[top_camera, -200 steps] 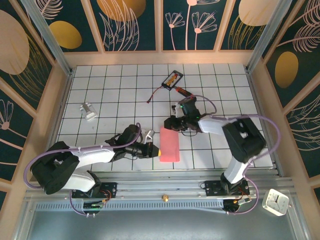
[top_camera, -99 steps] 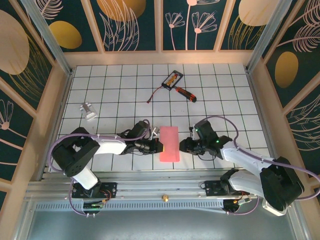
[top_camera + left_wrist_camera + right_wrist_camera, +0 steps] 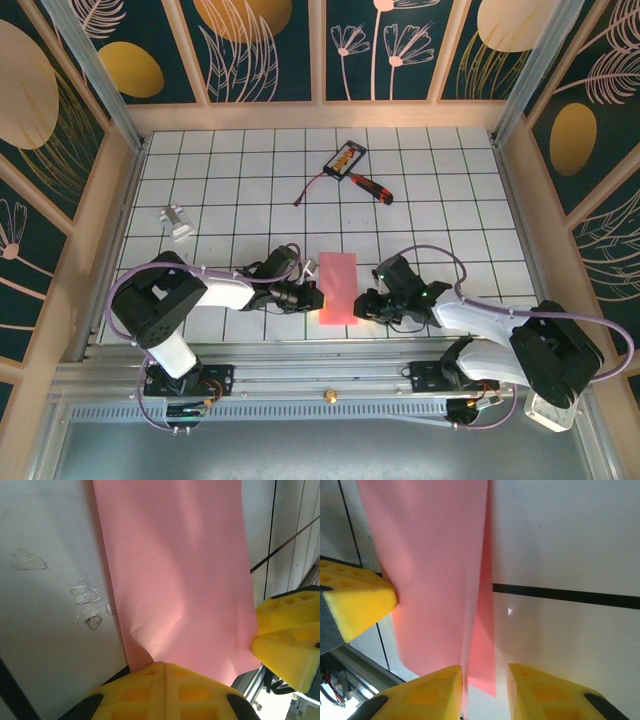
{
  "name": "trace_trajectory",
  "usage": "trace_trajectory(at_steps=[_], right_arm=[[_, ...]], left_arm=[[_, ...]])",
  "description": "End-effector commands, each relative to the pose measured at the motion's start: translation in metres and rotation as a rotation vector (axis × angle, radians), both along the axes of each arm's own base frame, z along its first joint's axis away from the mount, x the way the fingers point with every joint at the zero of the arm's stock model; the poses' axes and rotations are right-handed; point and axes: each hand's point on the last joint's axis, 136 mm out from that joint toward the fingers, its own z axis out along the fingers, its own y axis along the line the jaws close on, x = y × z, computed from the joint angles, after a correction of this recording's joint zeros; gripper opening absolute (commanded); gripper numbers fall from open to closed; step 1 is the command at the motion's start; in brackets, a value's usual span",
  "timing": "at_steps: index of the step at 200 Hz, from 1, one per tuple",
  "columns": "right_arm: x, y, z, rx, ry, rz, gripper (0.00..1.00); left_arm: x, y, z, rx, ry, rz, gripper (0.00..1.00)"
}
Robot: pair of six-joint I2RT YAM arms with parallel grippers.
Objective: Fold a paper plane with a square sheet of paper (pick it up from the middle)
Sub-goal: Fold the triangle at the bottom-center of the table.
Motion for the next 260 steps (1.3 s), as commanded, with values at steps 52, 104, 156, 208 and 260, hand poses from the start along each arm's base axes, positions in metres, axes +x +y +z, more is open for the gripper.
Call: trace_trajectory(at_steps=[52, 104, 156, 208, 260], right_arm=[[0.001, 0.01, 0.002, 0.04, -0.001, -0.01, 0.19], [0.006, 0.018, 0.013, 0.083, 0.019, -0.056, 0.02], [0.011, 0.026, 0.035, 0.191, 0.093, -0.188, 0.0], [0.016, 0.029, 0.048, 0.253, 0.144, -0.288, 0.0], [0.017, 0.032, 0.052, 0.29, 0.19, -0.332, 0.0]], left_arm=[[-0.006, 0.005, -0.009, 0.02, 0.004, -0.021, 0.0], [0.008, 0.0, 0.01, 0.009, -0.106, -0.038, 0.06], [0.014, -0.003, 0.062, -0.063, -0.503, -0.094, 0.34], [-0.015, -0.017, 0.085, -0.094, -0.856, -0.285, 0.46], [-0.022, -0.03, 0.07, 0.02, -1.001, -0.421, 0.48]])
